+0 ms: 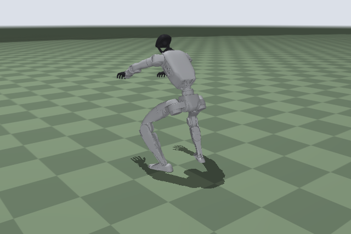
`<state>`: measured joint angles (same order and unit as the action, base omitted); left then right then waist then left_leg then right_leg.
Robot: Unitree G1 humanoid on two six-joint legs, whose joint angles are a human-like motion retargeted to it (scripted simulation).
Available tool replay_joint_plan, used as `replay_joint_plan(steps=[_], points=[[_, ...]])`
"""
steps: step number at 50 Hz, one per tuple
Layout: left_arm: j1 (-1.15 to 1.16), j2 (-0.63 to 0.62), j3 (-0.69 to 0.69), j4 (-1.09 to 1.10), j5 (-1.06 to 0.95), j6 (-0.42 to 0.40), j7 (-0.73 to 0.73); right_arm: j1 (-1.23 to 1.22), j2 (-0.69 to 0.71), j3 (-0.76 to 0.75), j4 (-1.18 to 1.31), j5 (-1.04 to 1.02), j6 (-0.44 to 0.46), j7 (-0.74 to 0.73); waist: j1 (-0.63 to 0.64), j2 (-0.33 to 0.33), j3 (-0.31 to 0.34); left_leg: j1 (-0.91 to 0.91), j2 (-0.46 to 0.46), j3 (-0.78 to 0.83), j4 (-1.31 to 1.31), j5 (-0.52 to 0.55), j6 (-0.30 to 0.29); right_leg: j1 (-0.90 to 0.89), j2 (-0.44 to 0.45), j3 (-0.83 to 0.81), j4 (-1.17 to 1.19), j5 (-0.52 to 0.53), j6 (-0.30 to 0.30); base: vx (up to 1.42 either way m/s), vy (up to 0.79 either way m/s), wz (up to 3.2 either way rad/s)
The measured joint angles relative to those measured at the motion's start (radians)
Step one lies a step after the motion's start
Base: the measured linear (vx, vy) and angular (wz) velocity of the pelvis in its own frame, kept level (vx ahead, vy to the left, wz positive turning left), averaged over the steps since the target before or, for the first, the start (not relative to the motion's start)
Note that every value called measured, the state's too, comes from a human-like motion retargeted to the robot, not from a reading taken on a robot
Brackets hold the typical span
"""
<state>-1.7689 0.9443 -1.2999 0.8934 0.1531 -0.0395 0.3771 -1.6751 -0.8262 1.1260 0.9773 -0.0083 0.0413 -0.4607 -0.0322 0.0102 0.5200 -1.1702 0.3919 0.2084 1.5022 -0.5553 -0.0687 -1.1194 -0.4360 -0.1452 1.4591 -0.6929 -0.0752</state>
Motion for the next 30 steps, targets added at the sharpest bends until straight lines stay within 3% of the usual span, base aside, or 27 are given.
replay_joint_plan(steps=[5,8,15,23,30], points=[[0.006,-0.006,-0.059,0.000,-0.011,0.008,0.011,0.018,0.072,0.032,0.007,-0.009,0.031,0.022,-0.033,-0.045,0.000,-0.326,0.048,-0.096,0.345,-0.051,-0.003,-0.330,-0.016,0.116,0.371,-0.091,-0.025,-0.09,-0.03,0.02],[0.139,-0.047,0.005,-0.024,0.000,0.021,0.004,0.114,0.049,0.029,-0.018,-0.075,0.013,0.040,-0.033,-0.030,0.000,-0.399,0.055,-0.156,0.589,-0.137,0.028,-0.436,-0.030,0.239,0.631,-0.164,-0.013,0.01,0.01,-0.06],[0.401,-0.139,-0.037,-0.026,-0.022,0.024,-0.047,0.339,0.063,0.137,-0.049,-0.088,0.004,0.159,0.056,0.009,0.000,-0.400,0.138,-0.387,1.034,-0.315,0.055,-0.451,0.149,0.400,1.000,-0.180,0.036,-0.09,0.07,-0.82],[0.554,-0.213,-0.100,0.029,-0.014,0.053,-0.029,0.458,0.125,0.199,-0.011,-0.119,0.026,0.205,0.048,0.004,0.000,-0.400,0.038,-0.563,1.271,-0.317,0.003,-0.451,0.301,0.596,1.270,-0.180,0.153,-0.05,-0.02,-0.06],[0.623,-0.192,-0.075,0.106,-0.037,0.063,0.010,0.475,0.117,0.189,-0.020,-0.133,0.013,0.185,-0.023,-0.015,0.000,-0.400,0.030,-0.534,1.273,-0.315,0.032,-0.451,0.301,0.617,1.264,-0.180,0.177,0.00,0.00,0.00]])
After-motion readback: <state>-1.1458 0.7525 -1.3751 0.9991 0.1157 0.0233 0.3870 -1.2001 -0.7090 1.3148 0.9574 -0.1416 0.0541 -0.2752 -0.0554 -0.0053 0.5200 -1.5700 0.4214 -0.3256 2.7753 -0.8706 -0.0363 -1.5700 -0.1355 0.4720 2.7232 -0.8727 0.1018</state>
